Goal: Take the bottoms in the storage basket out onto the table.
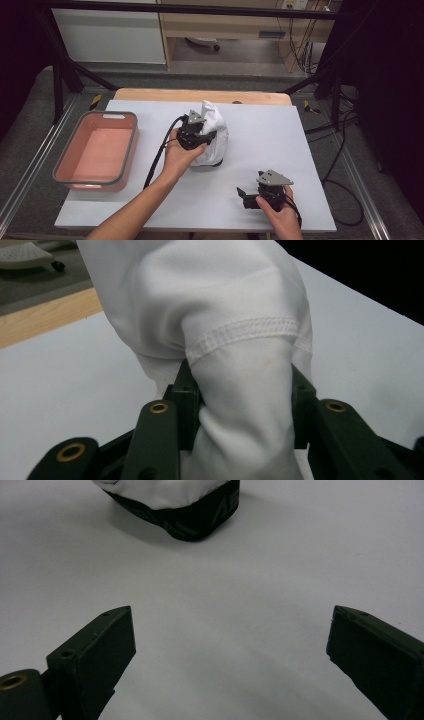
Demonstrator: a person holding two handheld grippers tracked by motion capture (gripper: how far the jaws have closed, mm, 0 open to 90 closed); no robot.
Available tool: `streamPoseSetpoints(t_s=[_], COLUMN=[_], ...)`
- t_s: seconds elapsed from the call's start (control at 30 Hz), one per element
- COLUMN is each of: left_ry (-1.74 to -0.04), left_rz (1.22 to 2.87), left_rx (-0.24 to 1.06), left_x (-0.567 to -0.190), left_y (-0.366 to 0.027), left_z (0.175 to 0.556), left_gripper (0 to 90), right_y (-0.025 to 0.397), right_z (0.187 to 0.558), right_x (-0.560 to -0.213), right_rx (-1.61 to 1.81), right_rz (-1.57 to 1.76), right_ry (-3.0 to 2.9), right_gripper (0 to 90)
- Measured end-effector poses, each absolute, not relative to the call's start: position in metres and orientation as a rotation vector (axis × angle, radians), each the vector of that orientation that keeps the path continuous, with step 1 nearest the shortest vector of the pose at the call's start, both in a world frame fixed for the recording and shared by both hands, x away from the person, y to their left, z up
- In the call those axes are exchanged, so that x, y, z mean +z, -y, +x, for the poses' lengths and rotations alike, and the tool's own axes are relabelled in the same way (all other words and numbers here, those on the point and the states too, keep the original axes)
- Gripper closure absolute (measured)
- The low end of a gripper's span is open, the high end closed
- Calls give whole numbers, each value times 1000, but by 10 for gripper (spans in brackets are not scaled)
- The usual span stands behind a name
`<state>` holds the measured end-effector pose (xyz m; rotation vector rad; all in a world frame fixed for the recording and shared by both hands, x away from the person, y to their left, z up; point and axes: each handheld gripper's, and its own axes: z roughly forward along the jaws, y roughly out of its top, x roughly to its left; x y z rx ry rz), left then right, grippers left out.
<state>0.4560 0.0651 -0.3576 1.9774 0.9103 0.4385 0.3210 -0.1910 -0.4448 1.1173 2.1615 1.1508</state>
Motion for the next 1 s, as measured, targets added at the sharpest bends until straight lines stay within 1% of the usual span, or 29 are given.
streamPoseSetpoints(t_s=[0.4, 0.7, 0.83, 0.93, 1.0], left_ry=[-940, -911, -924, -908, -902], left_rz=[1948, 1965, 1956, 1954, 1960], left_rx=[407, 418, 407, 429, 420], left_x=[-355, -358, -359, -357, -359], left_y=[-61, -62, -60, -59, -57], left_z=[468, 460, 461, 461, 461], left_gripper=[608, 607, 607, 607, 606], right_y=[192, 194, 192, 194, 194], right_z=[323, 321, 321, 322, 323], right_x=[-444, -442, -443, -443, -443], right_rx=[1158, 1169, 1167, 1172, 1174], right_rz=[1134, 1132, 1130, 1128, 1125], right_ry=[-2143, -2130, -2136, -2143, -2145], right_gripper=[57, 56, 56, 57, 57])
